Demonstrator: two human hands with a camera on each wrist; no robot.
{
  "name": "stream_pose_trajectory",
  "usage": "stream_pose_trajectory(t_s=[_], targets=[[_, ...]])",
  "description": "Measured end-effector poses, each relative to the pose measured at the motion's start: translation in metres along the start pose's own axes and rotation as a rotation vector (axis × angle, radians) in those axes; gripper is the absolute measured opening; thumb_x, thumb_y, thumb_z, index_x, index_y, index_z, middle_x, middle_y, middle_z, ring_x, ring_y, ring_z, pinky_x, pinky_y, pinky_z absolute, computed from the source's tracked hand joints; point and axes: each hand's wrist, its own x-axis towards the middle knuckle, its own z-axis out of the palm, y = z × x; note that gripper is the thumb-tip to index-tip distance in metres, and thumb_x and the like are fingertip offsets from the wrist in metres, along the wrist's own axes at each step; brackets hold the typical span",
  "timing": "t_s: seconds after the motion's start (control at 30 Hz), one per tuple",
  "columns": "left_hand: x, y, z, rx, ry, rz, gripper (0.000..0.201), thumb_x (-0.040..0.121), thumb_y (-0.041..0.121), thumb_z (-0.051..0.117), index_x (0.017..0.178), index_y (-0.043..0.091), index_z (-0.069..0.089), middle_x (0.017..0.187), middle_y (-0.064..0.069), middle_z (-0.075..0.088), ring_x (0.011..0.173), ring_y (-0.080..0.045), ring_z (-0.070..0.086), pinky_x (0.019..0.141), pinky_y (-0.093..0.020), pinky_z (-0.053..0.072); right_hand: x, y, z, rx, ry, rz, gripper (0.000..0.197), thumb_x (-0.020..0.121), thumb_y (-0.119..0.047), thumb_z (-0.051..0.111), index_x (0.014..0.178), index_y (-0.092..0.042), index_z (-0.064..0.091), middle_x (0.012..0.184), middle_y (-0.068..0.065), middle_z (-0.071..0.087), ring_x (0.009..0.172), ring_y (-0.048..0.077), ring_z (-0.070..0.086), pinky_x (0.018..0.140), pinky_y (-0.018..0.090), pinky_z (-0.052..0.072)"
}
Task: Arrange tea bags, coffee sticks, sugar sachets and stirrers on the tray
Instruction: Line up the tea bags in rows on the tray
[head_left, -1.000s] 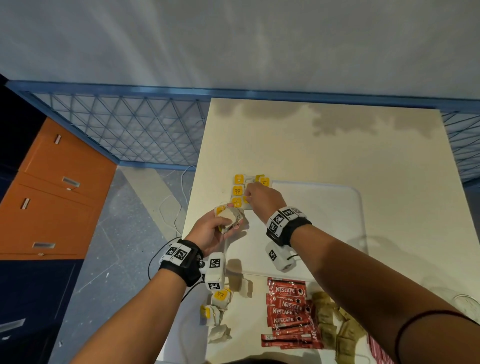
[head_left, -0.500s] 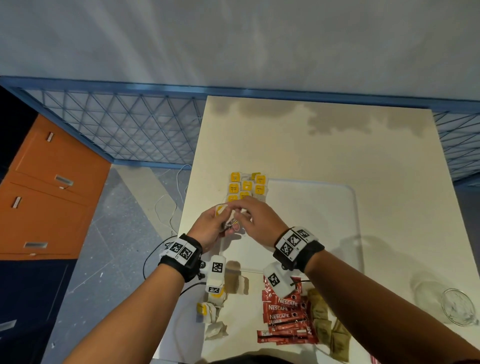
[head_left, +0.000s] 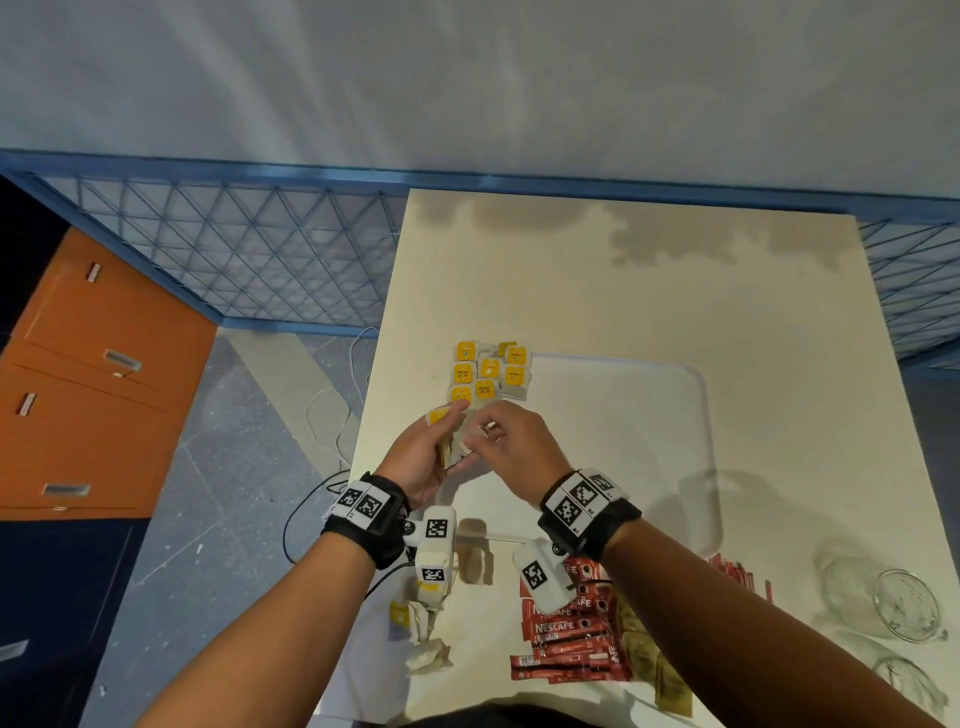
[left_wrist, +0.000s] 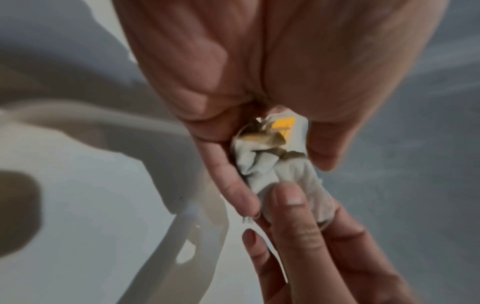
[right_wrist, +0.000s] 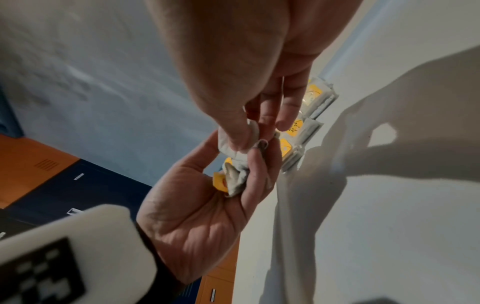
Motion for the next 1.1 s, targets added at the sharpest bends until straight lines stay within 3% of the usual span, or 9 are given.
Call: stream_pose_trajectory(t_s=[0.17, 0.27, 0.33, 0.53, 0.7, 0.8, 0.87, 0.97, 1.1], targets=[[0.005, -0.001, -0.008, -0.029, -0.004, 0.022, 0.023, 0.101, 0.007, 0.051, 0.120, 0.010, 0.064, 0.106, -0.011, 0.075, 0.087, -0.020, 0.073, 0.070, -0.026, 0.060, -0.004, 0.004, -0.010, -0.038, -0.021, -0.037, 0.005, 0.090, -0.022, 0.072, 0.094, -0.022, 0.075, 0.068, -0.018, 0.056, 0.062, 0.000, 0.051, 0.065, 0.024, 0.039], [0.009, -0.002, -0.012, -0.058, 0.003, 0.008, 0.035, 0.096, 0.000, 0.054, 0.130, 0.009, 0.057, 0.107, -0.014, 0.074, 0.086, -0.023, 0.073, 0.073, -0.030, 0.062, -0.006, 0.009, -0.016, -0.001, -0.035, -0.021, 0.010, 0.091, -0.024, 0.067, 0.096, -0.030, 0.073, 0.050, -0.007, 0.048, 0.049, 0.012, 0.043, 0.056, 0.033, 0.042], [0.010, -0.001, -0.013, -0.058, -0.019, 0.008, 0.035, 0.095, -0.004, 0.055, 0.127, 0.008, 0.058, 0.111, -0.017, 0.072, 0.087, -0.027, 0.073, 0.077, -0.034, 0.062, -0.007, 0.012, -0.017, 0.034, -0.060, 0.002, 0.012, 0.091, -0.025, 0.066, 0.098, -0.033, 0.069, 0.061, 0.002, 0.061, 0.057, 0.024, 0.055, 0.061, 0.042, 0.052], [0.009, -0.005, -0.015, 0.054, -0.099, 0.024, 0.043, 0.081, -0.013, 0.062, 0.121, 0.002, 0.061, 0.113, -0.026, 0.068, 0.090, -0.031, 0.071, 0.077, -0.036, 0.060, -0.007, 0.016, -0.017, 0.161, -0.009, 0.143, 0.021, 0.087, -0.027, 0.069, 0.106, -0.032, 0.075, 0.099, -0.009, 0.074, 0.093, 0.013, 0.071, 0.088, 0.047, 0.059], [0.014, -0.009, -0.016, 0.140, -0.021, 0.057, 0.049, 0.083, -0.019, 0.064, 0.125, 0.004, 0.056, 0.106, -0.021, 0.069, 0.087, -0.027, 0.070, 0.072, -0.032, 0.060, -0.005, 0.014, -0.015, 0.226, 0.061, 0.189, 0.026, 0.082, -0.050, 0.076, 0.101, -0.032, 0.076, 0.101, -0.009, 0.075, 0.098, 0.010, 0.070, 0.093, 0.041, 0.057], [0.015, -0.010, -0.013, 0.175, 0.014, 0.066, 0.047, 0.082, -0.019, 0.065, 0.122, 0.004, 0.058, 0.102, -0.020, 0.066, 0.084, -0.026, 0.067, 0.074, -0.032, 0.059, -0.003, 0.013, -0.017, 0.235, 0.116, 0.216, 0.019, 0.084, -0.039, 0.081, 0.096, -0.025, 0.077, 0.098, -0.008, 0.073, 0.095, 0.011, 0.069, 0.088, 0.033, 0.056], [0.015, -0.010, -0.011, 0.175, 0.044, 0.075, 0.044, 0.080, -0.016, 0.069, 0.117, 0.006, 0.060, 0.101, -0.019, 0.067, 0.086, -0.027, 0.066, 0.077, -0.034, 0.058, 0.000, 0.017, -0.018, 0.224, 0.118, 0.232, 0.010, 0.085, -0.026, 0.080, 0.094, -0.026, 0.075, 0.096, -0.010, 0.069, 0.095, 0.014, 0.067, 0.089, 0.036, 0.055], [0.016, -0.010, -0.012, 0.134, 0.094, 0.082, 0.048, 0.077, -0.008, 0.073, 0.121, 0.000, 0.059, 0.105, -0.026, 0.067, 0.093, -0.035, 0.066, 0.088, -0.049, 0.054, 0.008, 0.025, -0.022, 0.182, 0.110, 0.223, 0.022, 0.086, -0.017, 0.074, 0.102, -0.032, 0.069, 0.102, -0.007, 0.068, 0.095, 0.019, 0.068, 0.088, 0.042, 0.058], [0.016, -0.008, -0.015, 0.088, 0.111, 0.049, 0.035, 0.087, -0.012, 0.063, 0.119, 0.003, 0.060, 0.100, -0.032, 0.062, 0.090, -0.040, 0.057, 0.093, -0.074, 0.045, 0.025, 0.034, -0.038, 0.026, 0.082, 0.201, 0.029, 0.090, -0.011, 0.069, 0.116, -0.023, 0.069, 0.111, -0.004, 0.067, 0.094, 0.013, 0.064, 0.080, 0.020, 0.049]])
